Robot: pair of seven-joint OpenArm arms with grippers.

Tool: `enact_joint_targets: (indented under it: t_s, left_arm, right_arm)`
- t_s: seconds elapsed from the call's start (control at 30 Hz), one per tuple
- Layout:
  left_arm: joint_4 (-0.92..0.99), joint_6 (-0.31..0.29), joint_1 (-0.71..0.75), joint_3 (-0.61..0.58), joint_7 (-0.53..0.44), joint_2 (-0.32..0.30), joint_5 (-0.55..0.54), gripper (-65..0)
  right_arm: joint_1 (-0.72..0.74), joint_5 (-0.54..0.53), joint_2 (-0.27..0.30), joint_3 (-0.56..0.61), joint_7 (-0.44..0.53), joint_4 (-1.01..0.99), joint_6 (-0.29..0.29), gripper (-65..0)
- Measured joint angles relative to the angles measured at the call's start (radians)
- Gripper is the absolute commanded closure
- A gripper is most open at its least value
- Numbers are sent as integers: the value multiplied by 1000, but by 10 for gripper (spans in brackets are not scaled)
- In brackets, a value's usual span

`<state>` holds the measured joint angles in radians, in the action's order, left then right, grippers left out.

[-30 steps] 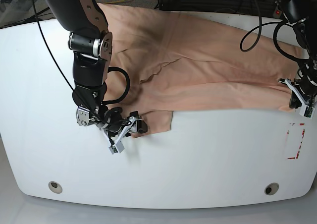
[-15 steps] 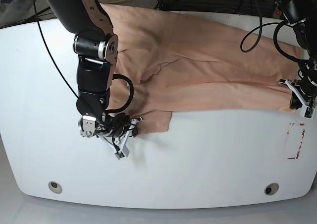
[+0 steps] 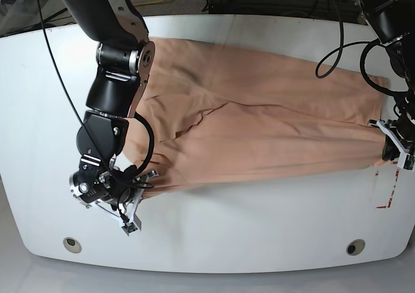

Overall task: Fold the T-shirt properly
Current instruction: 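Fold the shirt lengthwise with both grippers, pulling the edge over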

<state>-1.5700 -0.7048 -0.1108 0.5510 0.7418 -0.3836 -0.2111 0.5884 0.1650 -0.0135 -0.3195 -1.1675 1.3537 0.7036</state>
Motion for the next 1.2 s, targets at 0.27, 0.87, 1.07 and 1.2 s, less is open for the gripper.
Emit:
enact_joint_targets:
  t_s: [0.27,0.87,1.07,1.2]
  left_arm:
    - [0,-5,3,-2,-3,3,-15,0]
    - [-2,-2,144,-2,1,0,2,0]
    - [-2,-2,194,49,2,-6,2,0]
    - [-2,1,206,60,4,-8,8,0]
  right_arm:
    - [-128,-11,-9,0,-186,307,-4,0]
    - [-508,13,-145,-2,-240,636,-4,0]
    - [-610,-99,-142,-4,-240,650,-4,0]
    - [-669,-171,-145,-6,-240,650,-5,0]
